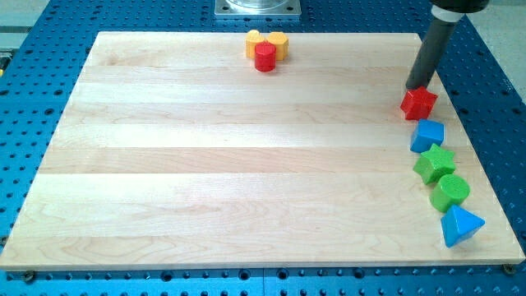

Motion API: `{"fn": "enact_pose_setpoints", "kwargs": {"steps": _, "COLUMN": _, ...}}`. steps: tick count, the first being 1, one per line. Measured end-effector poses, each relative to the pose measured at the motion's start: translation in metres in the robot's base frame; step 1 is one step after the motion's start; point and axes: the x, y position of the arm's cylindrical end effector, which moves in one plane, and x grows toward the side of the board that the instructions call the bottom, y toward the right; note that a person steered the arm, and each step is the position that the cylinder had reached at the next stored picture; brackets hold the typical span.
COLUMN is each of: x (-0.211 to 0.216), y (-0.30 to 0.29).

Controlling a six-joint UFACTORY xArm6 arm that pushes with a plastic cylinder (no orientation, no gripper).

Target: Slide the hexagon above the vertical line of blocks

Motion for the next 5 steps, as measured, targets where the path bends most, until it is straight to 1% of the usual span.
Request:
{"fn": "enact_pose_setpoints", "kwargs": {"steps": 1, "x": 0.024, "y": -0.001}}
{"fn": "enact_pose_setpoints", "kwargs": {"steps": 2, "x": 0.026, "y": -0.001}}
{"fn": "enact_pose_setpoints", "kwargs": {"steps": 3, "x": -0.004, "y": -0.012}}
{"fn": "enact_pose_setpoints", "kwargs": {"steps": 4, "x": -0.027, "y": -0.045}}
{"fn": "enact_pose_setpoints", "kwargs": {"steps": 5, "x": -0.015, "y": -0.158}}
